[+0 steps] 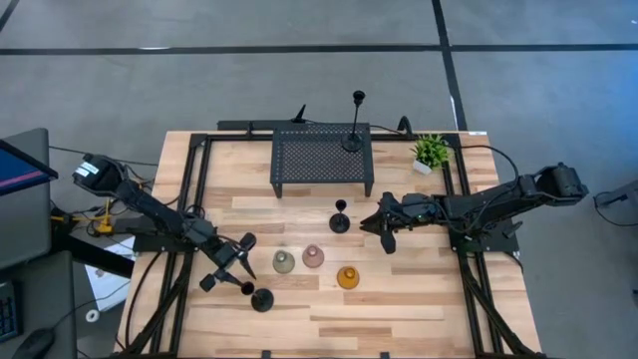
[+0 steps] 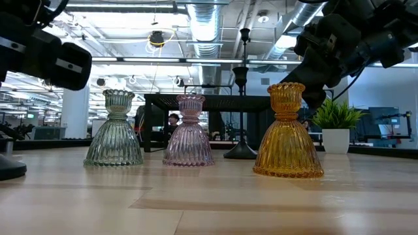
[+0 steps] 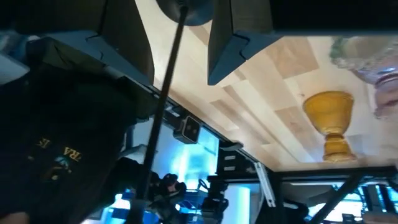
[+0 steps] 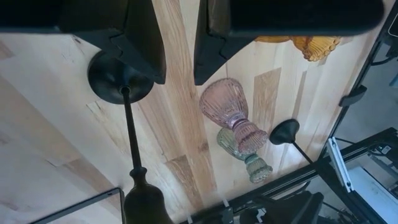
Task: Pick & Place candle stick holders
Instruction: Put the bottom black candle holder on the shelf, then put the black candle holder on the shelf
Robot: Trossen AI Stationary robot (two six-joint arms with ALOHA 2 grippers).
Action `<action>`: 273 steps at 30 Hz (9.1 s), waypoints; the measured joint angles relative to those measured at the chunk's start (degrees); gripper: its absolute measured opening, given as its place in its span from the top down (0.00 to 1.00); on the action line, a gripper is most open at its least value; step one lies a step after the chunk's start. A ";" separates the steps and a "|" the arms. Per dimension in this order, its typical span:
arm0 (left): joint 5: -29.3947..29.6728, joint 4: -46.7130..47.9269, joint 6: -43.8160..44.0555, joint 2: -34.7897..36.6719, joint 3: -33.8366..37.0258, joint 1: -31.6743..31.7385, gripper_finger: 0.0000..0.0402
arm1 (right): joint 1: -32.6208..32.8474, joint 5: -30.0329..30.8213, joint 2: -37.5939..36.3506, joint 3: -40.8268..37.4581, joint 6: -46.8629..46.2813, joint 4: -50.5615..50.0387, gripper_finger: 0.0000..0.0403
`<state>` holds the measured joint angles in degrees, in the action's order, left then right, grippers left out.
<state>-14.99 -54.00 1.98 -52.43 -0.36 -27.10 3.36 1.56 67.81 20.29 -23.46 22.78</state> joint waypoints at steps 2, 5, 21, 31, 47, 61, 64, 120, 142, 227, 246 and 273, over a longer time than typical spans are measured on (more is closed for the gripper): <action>0.94 -1.49 0.00 -1.51 -0.12 -0.31 0.63 | 0.00 0.00 0.00 0.00 0.00 0.01 0.81; 2.12 -1.56 0.03 -3.83 -1.67 -0.52 0.63 | 0.00 0.00 0.00 0.00 0.00 0.01 0.81; 0.07 -1.52 1.81 -13.68 -6.40 -3.52 0.63 | 0.00 0.00 -0.02 0.00 -0.02 -0.01 0.81; 0.19 -3.21 1.91 -13.66 -6.47 -3.75 0.63 | 0.00 0.00 -0.02 0.00 -0.03 -0.01 0.81; 0.19 -3.51 1.94 -13.66 -9.03 -3.75 0.64 | 0.00 0.00 -0.02 0.00 -0.04 -0.01 0.81; 0.19 -3.51 1.94 -13.66 -9.03 -3.75 0.86 | 0.00 0.00 -0.02 0.00 -0.04 -0.02 0.81; 0.20 -3.51 1.79 -13.63 -9.03 -3.75 0.90 | 0.00 0.00 -0.02 0.00 -0.04 -0.03 0.81; 60.24 29.63 -15.88 19.44 -23.80 -3.68 0.96 | 0.00 0.00 -0.02 0.02 1.54 -2.79 0.81; 47.88 29.56 -18.85 5.79 -38.77 30.46 0.96 | 0.00 0.02 -0.02 0.02 1.55 -3.01 0.81; 13.35 46.65 2.71 -6.71 -51.53 63.37 0.44 | 0.00 0.02 -0.02 0.02 3.98 -4.54 0.81; -2.85 64.72 0.18 9.23 -51.52 58.13 0.79 | 0.07 0.00 -0.02 0.02 3.96 -4.69 0.81; -2.87 49.24 -11.94 31.52 -13.44 34.91 0.99 | 0.04 0.20 -0.02 0.02 4.52 -1.95 0.81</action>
<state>-17.86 -4.77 -9.96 -20.90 -13.80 7.80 3.40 1.76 67.80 20.32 -18.94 20.83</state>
